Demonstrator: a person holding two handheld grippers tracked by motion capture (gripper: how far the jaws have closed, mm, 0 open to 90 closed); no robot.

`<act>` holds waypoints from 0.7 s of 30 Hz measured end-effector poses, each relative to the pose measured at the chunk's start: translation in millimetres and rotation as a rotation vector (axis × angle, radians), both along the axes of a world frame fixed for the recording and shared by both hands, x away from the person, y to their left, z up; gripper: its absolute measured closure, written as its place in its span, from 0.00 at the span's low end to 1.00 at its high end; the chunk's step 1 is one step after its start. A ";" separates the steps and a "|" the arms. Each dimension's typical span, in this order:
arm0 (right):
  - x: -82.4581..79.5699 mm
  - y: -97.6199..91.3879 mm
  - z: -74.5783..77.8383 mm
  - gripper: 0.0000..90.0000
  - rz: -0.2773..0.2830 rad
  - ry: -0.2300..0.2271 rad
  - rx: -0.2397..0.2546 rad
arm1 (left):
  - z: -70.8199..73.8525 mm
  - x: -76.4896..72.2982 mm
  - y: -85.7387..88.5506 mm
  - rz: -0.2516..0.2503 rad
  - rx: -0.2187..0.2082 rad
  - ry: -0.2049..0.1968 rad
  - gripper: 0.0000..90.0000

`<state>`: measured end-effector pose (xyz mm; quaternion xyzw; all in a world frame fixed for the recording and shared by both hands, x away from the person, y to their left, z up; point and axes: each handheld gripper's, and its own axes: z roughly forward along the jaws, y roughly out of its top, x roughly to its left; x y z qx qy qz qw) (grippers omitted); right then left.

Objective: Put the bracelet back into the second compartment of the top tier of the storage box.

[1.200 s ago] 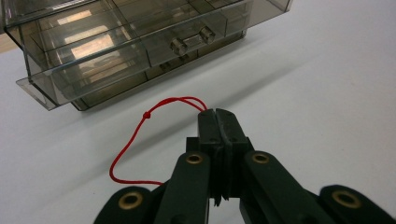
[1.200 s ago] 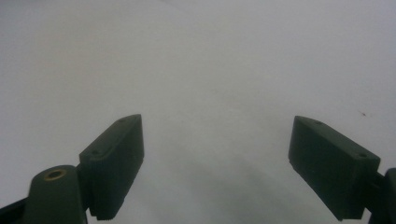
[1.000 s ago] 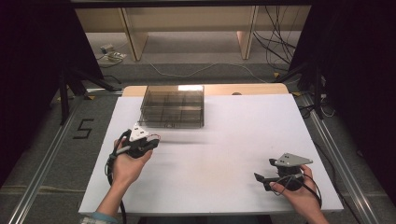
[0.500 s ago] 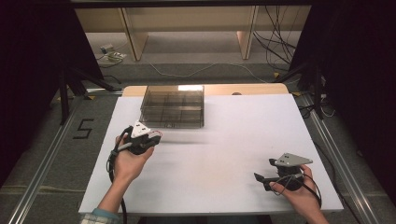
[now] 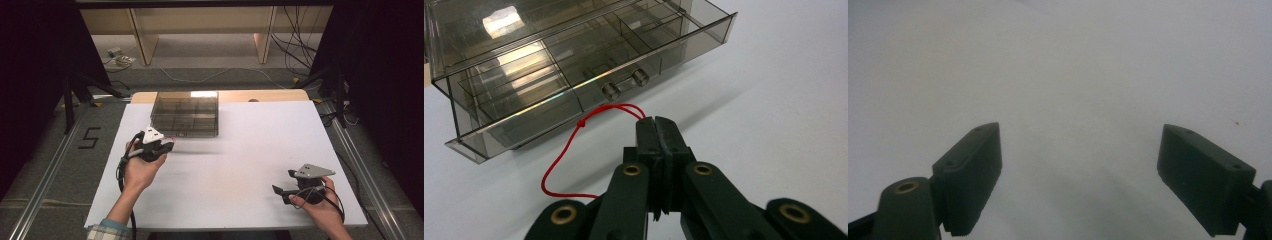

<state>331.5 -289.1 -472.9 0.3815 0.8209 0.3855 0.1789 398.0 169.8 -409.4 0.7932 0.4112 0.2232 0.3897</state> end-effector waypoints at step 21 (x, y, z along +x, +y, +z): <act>0.1 -0.1 0.0 0.21 0.000 0.000 0.001 | 7.6 10.5 -6.5 -0.003 0.009 -0.002 1.00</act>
